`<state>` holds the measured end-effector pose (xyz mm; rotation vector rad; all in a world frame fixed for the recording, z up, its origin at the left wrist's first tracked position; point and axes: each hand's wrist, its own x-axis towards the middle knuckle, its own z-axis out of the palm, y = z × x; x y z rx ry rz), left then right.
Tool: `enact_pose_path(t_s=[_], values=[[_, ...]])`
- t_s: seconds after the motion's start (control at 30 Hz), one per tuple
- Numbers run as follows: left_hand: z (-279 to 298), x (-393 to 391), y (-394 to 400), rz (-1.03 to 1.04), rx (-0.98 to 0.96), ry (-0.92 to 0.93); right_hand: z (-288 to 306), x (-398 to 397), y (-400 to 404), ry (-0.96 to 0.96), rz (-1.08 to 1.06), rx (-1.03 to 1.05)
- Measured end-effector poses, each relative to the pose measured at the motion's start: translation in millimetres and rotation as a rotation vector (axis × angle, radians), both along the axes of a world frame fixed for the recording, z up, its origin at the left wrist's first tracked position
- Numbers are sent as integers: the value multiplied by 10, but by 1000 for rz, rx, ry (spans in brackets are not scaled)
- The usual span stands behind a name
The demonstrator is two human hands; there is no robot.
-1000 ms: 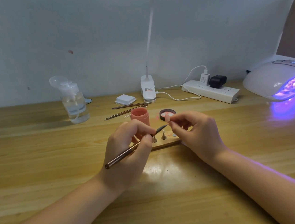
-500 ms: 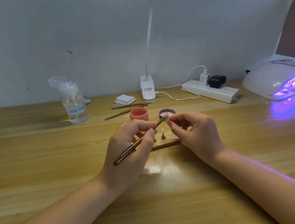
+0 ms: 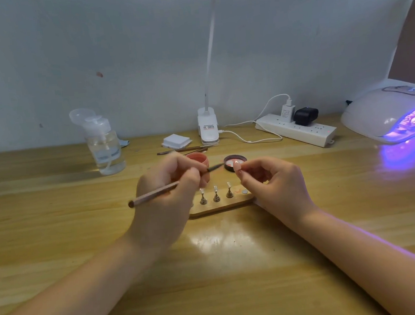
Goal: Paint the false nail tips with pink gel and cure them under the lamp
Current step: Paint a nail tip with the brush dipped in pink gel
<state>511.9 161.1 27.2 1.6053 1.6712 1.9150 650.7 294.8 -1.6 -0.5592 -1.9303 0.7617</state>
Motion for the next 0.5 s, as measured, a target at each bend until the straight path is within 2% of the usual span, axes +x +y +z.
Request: enact_pose_path(t_s=[0.1,0.27,0.5], values=[[221,-188,148,158,-95,-88,4,-16,4,0,-15,-31],[556,-560,486,312,-453,79,0,-4,11,-24,-5,-18],[750,-650,828,270,-879,183,-12,-12,20,-28,-17,6]])
